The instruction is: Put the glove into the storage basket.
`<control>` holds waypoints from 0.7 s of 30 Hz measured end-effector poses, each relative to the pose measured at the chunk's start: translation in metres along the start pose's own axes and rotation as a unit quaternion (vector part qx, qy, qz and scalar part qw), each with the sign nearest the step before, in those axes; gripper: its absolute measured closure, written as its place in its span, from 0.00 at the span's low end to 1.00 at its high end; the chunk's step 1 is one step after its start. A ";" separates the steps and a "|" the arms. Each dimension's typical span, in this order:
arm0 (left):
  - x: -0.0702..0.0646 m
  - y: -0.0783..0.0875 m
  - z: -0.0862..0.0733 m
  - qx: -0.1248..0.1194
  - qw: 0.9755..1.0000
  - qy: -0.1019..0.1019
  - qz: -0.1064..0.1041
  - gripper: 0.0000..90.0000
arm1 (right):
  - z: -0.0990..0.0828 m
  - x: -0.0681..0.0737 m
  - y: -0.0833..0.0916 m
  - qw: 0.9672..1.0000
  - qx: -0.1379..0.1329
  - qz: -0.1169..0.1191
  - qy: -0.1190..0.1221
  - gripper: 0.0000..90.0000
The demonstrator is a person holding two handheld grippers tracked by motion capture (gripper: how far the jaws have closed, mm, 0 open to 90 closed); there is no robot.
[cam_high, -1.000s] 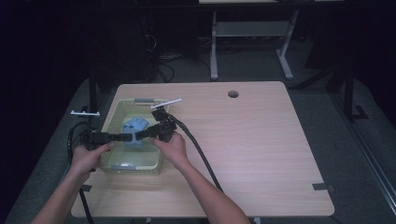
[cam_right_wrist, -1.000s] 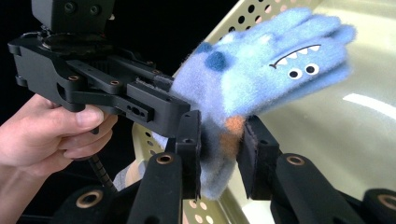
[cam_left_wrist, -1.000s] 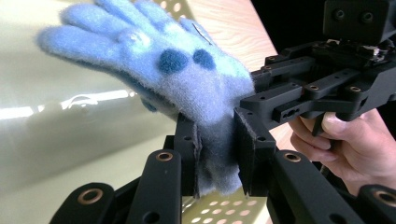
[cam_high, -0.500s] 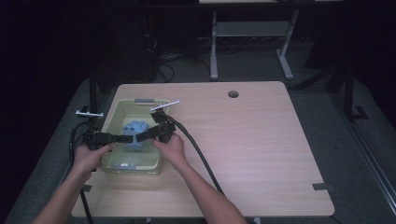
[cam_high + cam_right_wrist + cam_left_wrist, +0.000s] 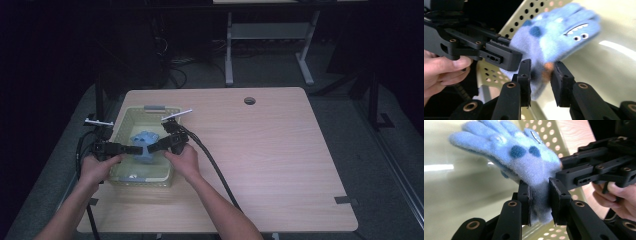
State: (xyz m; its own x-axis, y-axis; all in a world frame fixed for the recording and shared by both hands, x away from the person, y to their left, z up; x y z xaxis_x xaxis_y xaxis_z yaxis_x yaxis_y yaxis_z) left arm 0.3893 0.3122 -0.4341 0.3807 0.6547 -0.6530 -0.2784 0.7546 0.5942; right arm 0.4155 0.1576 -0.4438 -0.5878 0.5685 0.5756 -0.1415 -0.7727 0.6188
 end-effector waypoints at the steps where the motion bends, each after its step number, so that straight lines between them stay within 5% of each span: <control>1: 0.001 -0.001 0.000 0.004 1.000 0.001 0.007 0.81 | 0.000 -0.001 0.001 1.000 -0.002 -0.006 -0.001 0.80; 6: 0.007 -0.006 -0.003 0.027 0.998 -0.008 0.047 0.80 | 0.000 -0.008 0.009 1.000 -0.007 -0.013 -0.014 0.80; 12: 0.012 -0.013 -0.005 0.057 0.996 -0.015 0.070 0.80 | 0.000 -0.008 0.015 1.000 -0.010 -0.018 -0.003 0.80; 13: 0.015 -0.017 -0.008 0.075 0.993 -0.015 0.094 0.80 | 0.000 -0.007 0.018 1.000 -0.012 -0.015 -0.003 0.80; 17: 0.018 -0.024 -0.009 0.081 0.990 -0.003 0.113 0.80 | 0.001 -0.004 0.021 1.000 -0.016 -0.012 0.004 0.80; 21: 0.018 -0.024 -0.010 0.102 0.986 -0.017 0.132 0.72 | 0.001 -0.001 0.023 1.000 -0.019 -0.007 0.008 0.80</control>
State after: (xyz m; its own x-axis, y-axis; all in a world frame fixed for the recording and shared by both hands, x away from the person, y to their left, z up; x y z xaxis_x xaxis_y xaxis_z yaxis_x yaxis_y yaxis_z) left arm 0.3944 0.3060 -0.4651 0.3493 0.8230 -0.4480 -0.1896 0.5303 0.8264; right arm 0.4133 0.1394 -0.4299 -0.5981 0.5756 0.5577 -0.1800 -0.7746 0.6063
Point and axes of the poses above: each handheld gripper's, and its own axes: y roughly backward along the jaws, z roughly out of its top, x roughly to its left, the point moved 6 cm from there along -y, roughly forward along the jaws, and after that the axes turned 6 degrees about -z, right-handed, at the moved point
